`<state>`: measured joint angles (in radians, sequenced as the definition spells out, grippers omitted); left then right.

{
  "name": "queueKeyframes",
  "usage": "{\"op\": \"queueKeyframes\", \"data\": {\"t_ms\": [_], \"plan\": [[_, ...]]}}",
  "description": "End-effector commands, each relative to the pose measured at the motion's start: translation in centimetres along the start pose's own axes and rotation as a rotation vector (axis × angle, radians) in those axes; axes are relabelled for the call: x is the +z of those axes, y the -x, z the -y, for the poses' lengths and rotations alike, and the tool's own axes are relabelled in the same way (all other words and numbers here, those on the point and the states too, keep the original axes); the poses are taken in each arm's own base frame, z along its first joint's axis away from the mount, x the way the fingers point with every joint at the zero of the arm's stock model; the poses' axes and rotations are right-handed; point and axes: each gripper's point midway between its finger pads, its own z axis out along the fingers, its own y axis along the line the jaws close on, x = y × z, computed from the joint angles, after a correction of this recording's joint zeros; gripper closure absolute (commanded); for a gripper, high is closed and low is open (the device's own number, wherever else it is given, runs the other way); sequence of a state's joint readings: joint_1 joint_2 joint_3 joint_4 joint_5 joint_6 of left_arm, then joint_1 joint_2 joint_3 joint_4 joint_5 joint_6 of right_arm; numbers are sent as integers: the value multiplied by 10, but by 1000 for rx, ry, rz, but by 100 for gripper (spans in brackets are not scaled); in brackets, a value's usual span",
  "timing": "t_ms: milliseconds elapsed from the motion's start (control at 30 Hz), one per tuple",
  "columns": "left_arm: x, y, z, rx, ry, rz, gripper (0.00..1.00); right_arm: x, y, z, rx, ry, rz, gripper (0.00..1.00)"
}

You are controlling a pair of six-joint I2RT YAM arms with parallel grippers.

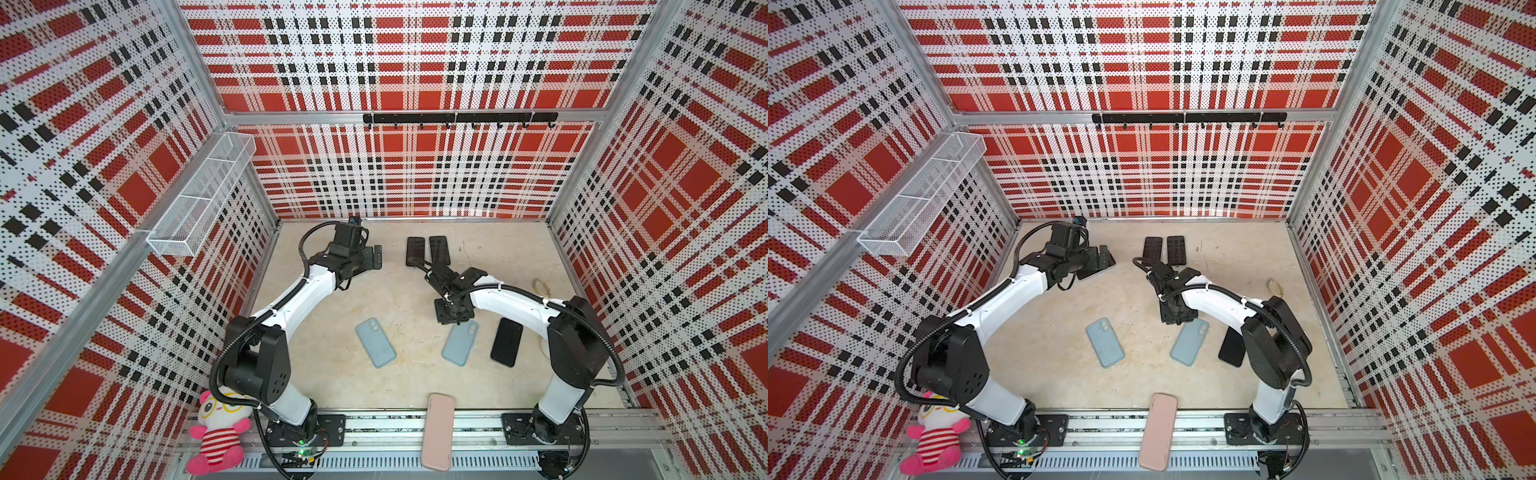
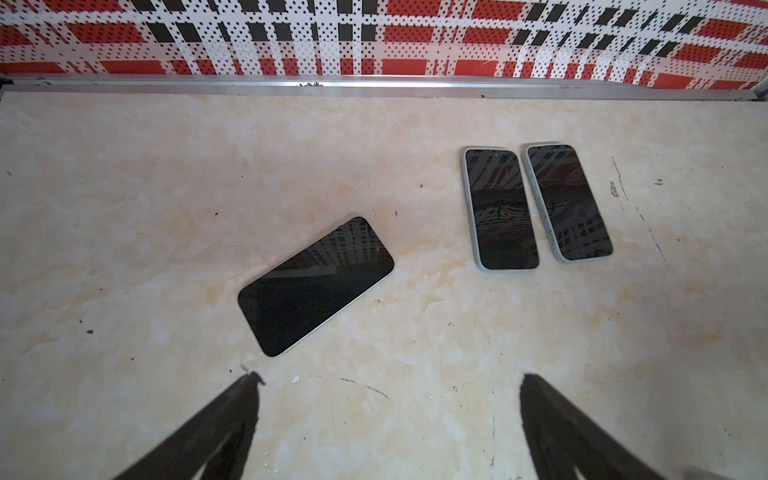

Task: Put the phone into the phone case

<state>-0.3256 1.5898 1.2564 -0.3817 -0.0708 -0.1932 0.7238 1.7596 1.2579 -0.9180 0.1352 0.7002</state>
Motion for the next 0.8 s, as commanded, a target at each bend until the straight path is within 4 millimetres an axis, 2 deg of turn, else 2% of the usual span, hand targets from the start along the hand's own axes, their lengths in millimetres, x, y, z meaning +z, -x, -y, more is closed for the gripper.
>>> {"op": "queueKeyframes", "data": {"t_ms": [0,267,467,600,767], "plan": [[5,-5,3,-8,-31,-14,0,14,-18,4,120,-5,-45,59],[7,-7,4,-11,-39,-21,1,39,-24,-5,141,15,-67,66],[9,-8,3,-10,-35,-26,1,57,-34,-2,130,-18,-107,72],[10,-9,3,-10,-36,-30,1,56,-35,-3,110,-37,-106,85],[9,-8,2,-10,-32,-26,2,39,-21,-5,66,-27,-47,97]]}}
